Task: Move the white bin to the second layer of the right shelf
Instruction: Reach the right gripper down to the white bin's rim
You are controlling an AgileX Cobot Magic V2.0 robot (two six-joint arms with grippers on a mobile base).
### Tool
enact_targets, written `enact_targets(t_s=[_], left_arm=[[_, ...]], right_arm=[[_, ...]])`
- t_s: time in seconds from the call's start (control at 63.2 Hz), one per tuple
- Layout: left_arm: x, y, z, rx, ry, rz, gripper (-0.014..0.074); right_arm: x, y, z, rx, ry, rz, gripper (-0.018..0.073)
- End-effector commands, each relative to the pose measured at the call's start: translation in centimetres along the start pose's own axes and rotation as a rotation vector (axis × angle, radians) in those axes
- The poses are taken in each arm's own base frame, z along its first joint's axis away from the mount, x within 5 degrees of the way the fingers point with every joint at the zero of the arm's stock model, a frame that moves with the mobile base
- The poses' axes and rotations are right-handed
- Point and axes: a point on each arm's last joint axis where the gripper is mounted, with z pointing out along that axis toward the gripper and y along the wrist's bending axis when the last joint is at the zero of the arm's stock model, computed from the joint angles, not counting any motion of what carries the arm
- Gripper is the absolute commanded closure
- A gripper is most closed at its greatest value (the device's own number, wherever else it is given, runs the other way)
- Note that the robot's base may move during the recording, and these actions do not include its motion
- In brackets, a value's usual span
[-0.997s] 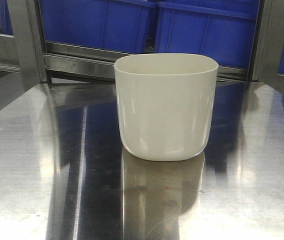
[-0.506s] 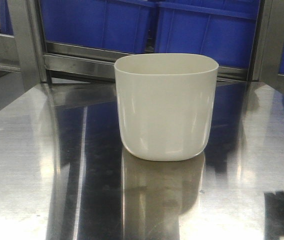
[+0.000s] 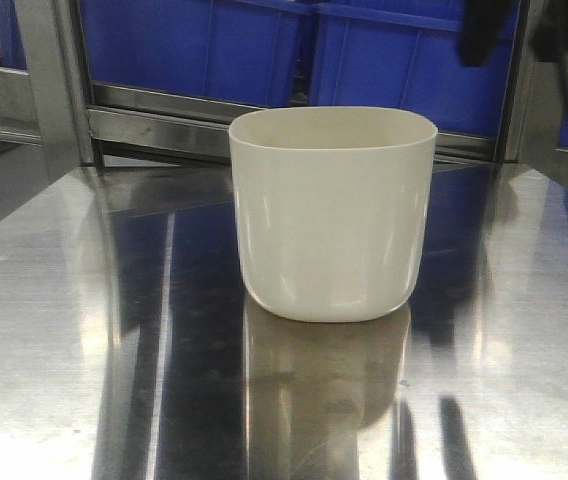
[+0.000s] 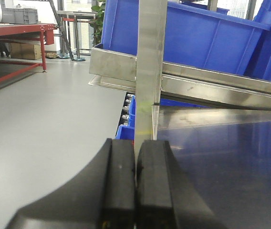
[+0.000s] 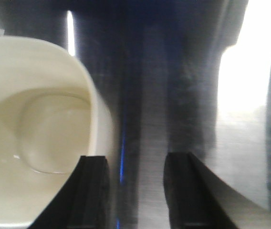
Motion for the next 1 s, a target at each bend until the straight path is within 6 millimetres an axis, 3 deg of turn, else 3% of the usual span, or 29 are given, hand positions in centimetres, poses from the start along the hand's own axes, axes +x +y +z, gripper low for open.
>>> enact_targets(t_s=[0.0, 0.57, 0.981], left_arm=[[0.1, 0.0, 0.0, 0.003, -0.071, -0.011, 0.0512], [0.1, 0.0, 0.0, 0.003, -0.071, -0.011, 0.0512], [0.1, 0.0, 0.0, 0.003, -0.071, -0.011, 0.0512]], right_arm=[[-1.8, 0.8, -1.1, -0.042, -0.065, 0.021, 0.0188], [-2.1, 2.6, 5.0, 0.010, 0.052, 0.013, 0.0188], [-2.4, 2.1, 5.8, 0.011, 0.075, 0.049, 0.0201]])
